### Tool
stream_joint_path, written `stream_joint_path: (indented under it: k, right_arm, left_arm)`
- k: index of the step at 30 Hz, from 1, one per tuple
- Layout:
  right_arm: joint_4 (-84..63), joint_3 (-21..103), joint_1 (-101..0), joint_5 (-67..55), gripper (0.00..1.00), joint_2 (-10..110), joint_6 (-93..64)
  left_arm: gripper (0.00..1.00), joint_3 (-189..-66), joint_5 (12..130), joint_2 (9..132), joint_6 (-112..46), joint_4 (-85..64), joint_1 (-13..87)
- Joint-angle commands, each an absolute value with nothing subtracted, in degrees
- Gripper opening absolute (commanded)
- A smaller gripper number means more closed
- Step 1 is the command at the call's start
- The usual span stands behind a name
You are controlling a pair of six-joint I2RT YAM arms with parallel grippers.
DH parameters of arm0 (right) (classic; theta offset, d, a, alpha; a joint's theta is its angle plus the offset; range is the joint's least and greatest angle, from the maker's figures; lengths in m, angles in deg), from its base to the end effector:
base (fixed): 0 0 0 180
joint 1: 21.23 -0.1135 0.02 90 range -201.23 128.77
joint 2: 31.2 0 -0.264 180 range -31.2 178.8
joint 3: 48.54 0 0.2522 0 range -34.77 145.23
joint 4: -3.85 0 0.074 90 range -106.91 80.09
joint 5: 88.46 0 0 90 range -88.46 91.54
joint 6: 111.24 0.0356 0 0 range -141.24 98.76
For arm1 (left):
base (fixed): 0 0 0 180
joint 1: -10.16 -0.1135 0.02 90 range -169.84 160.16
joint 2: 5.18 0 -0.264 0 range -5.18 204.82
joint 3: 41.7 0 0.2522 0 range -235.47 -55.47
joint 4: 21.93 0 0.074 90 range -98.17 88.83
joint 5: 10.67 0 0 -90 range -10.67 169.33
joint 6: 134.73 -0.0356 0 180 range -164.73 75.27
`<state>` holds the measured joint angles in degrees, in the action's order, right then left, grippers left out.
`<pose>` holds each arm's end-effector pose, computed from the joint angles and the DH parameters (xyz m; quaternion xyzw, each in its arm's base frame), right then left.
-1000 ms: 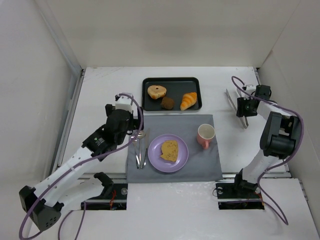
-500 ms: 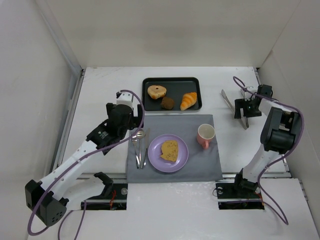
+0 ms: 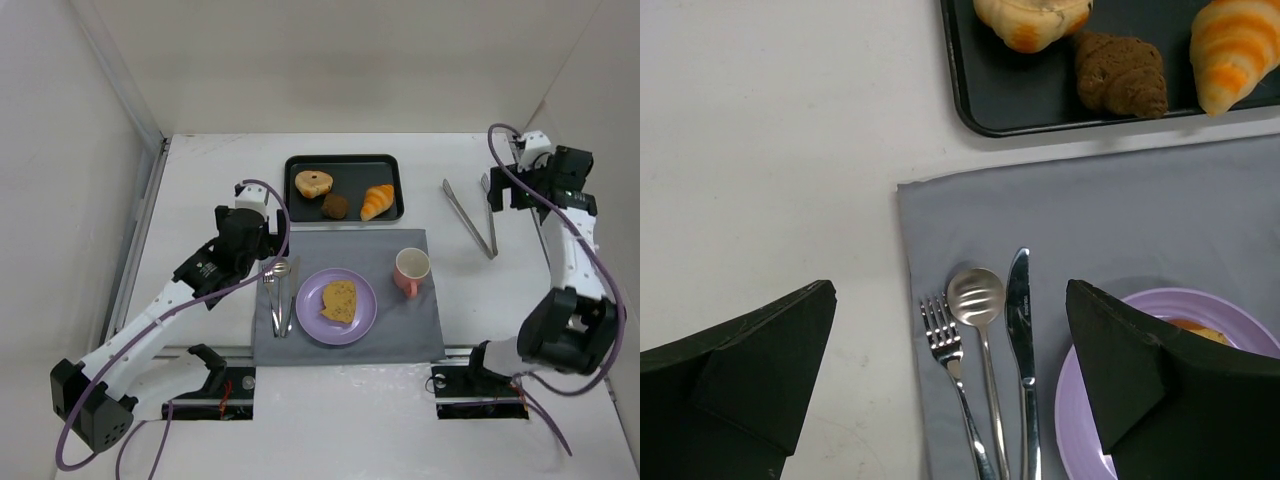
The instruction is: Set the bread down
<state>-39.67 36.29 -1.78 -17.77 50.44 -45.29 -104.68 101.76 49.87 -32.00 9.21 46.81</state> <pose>0.3014 -0.0939 0.3191 -0.1063 0.8911 -0.0121 0.4410 0.1821 -0.1185 0.3226 0.0650 0.8234 -0.0780 0.5584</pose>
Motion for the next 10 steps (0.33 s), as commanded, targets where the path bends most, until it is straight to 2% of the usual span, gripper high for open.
stream_joint_path:
  k: [1,7,10]
  right_arm:
    - [-39.3,38.3,-1.5,-21.6,1.00,43.3,-43.5]
    - [-30.1,32.1,-1.5,-22.5,1.00,32.7,-29.5]
    - [-29.0,29.9,-2.3,-23.8,1.00,30.6,-29.5]
  left_arm:
    - [1.00,-107.0,101.3,49.1,-32.3,7.4,46.7]
    - [1.00,-106.4,100.8,48.0,-32.8,7.4,46.7]
    - [1.00,-106.4,100.8,48.0,-32.8,7.4,46.7]
